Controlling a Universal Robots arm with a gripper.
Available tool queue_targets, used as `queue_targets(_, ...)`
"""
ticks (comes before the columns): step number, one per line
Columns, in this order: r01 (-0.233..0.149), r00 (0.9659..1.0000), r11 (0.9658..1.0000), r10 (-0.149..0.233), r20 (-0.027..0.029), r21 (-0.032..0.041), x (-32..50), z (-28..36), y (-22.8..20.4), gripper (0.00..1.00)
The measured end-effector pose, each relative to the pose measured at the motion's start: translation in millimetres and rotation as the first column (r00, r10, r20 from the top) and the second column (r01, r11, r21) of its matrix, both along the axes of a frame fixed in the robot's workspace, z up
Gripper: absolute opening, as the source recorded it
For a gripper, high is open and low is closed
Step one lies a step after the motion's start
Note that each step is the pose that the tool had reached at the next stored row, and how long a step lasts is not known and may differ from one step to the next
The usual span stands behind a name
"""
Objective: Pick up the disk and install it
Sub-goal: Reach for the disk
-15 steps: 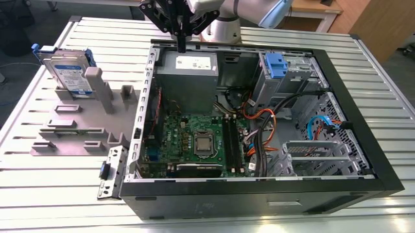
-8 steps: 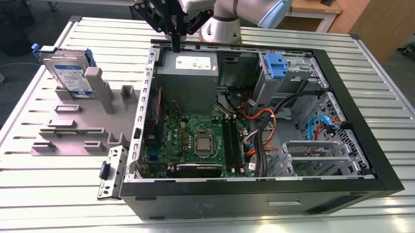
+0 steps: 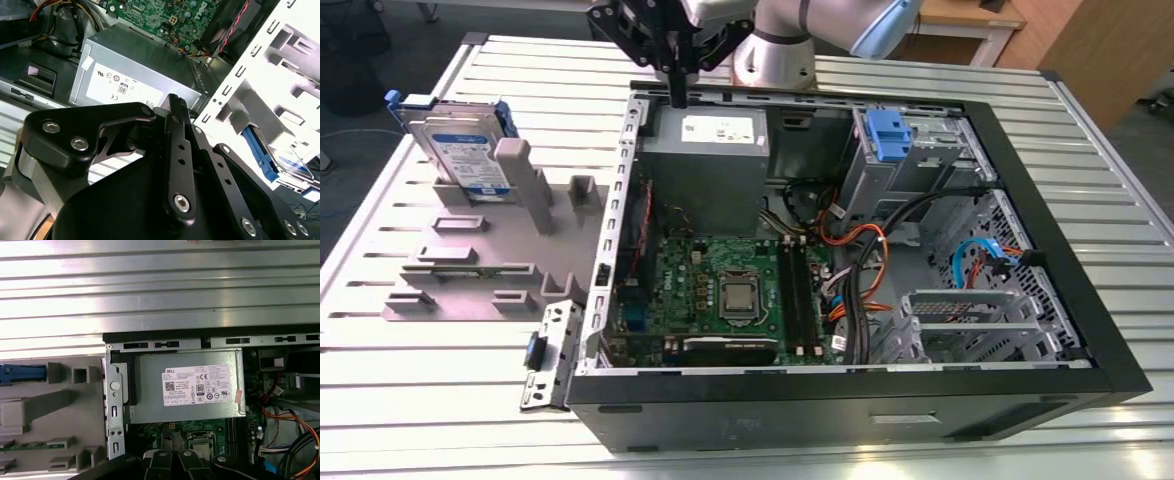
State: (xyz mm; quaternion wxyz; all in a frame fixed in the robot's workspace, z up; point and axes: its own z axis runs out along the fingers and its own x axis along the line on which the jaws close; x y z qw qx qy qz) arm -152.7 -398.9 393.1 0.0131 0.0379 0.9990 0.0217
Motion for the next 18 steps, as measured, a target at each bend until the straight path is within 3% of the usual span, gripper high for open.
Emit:
queue_targets(7, 0.0, 1.0, 1.0, 0.0, 0.0, 0.0, -1.2, 0.0, 0.0, 0.11)
queue_targets(9, 0.0, 1.0, 1.0, 0.0, -0.0001, -0.0001, -6.9, -1.9, 0.0, 0.11)
queue_targets(18, 0.0, 1.0, 1.0, 0.0, -0.0001, -0.0001, -7.3, -2.1, 0.0, 0.11)
